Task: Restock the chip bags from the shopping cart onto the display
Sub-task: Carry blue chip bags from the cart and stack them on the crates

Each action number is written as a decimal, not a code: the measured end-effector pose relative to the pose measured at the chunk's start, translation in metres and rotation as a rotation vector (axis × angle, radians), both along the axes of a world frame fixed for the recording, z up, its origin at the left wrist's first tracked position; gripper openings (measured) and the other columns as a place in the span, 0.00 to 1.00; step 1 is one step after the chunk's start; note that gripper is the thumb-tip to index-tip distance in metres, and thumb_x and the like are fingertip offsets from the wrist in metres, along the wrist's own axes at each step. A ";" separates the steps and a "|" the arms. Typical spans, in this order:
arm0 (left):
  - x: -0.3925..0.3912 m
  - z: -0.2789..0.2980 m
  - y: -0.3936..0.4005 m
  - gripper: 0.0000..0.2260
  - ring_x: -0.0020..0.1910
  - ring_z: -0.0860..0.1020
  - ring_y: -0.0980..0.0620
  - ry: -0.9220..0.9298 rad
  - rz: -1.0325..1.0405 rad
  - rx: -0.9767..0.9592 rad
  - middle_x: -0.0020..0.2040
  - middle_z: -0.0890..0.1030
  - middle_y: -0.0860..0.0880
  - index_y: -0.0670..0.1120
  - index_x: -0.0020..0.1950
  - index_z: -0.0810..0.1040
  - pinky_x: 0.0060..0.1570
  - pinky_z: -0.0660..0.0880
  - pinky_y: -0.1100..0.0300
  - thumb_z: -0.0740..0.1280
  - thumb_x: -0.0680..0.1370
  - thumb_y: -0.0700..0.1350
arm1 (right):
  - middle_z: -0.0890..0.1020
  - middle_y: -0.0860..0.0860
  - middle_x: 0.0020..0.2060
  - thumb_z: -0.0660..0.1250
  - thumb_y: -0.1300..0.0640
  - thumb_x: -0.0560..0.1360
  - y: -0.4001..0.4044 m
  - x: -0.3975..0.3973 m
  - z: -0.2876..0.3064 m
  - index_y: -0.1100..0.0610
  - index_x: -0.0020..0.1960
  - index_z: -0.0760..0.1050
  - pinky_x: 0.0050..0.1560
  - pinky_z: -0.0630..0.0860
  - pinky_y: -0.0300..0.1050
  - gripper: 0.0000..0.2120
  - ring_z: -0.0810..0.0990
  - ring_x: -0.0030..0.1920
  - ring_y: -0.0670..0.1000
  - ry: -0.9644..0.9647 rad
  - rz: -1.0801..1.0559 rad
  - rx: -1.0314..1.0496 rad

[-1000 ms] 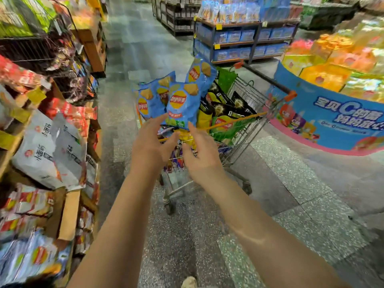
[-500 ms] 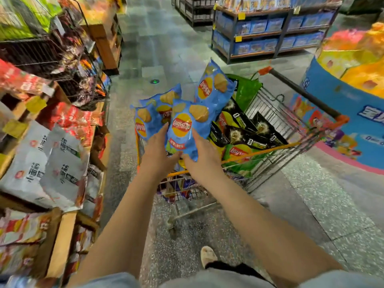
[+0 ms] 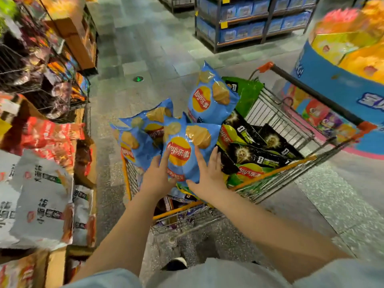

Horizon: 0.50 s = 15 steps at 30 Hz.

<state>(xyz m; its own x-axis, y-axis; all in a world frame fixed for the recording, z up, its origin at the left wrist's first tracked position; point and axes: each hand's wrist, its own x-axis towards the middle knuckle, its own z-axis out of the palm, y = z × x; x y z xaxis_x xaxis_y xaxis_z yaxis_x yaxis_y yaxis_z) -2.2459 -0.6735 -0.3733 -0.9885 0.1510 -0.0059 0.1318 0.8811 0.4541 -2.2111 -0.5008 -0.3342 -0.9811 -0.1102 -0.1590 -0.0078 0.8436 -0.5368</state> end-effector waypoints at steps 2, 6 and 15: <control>-0.013 -0.010 -0.006 0.45 0.69 0.66 0.41 -0.038 -0.038 -0.051 0.76 0.56 0.40 0.53 0.78 0.43 0.54 0.72 0.51 0.72 0.73 0.51 | 0.29 0.61 0.73 0.66 0.44 0.75 -0.006 -0.002 -0.005 0.42 0.74 0.30 0.73 0.49 0.57 0.47 0.31 0.73 0.63 -0.022 -0.020 -0.005; -0.039 -0.025 -0.025 0.54 0.75 0.56 0.40 -0.069 -0.130 0.015 0.76 0.54 0.38 0.54 0.76 0.38 0.63 0.69 0.44 0.77 0.67 0.54 | 0.26 0.57 0.72 0.67 0.46 0.75 -0.008 -0.002 -0.013 0.37 0.67 0.27 0.74 0.52 0.59 0.47 0.31 0.74 0.62 -0.033 -0.050 -0.027; -0.075 -0.062 -0.049 0.63 0.72 0.62 0.39 -0.160 -0.415 0.087 0.76 0.54 0.41 0.65 0.69 0.26 0.61 0.71 0.40 0.80 0.63 0.53 | 0.25 0.55 0.71 0.67 0.51 0.76 -0.024 0.013 -0.027 0.41 0.73 0.30 0.64 0.70 0.55 0.47 0.47 0.76 0.63 -0.141 0.014 0.226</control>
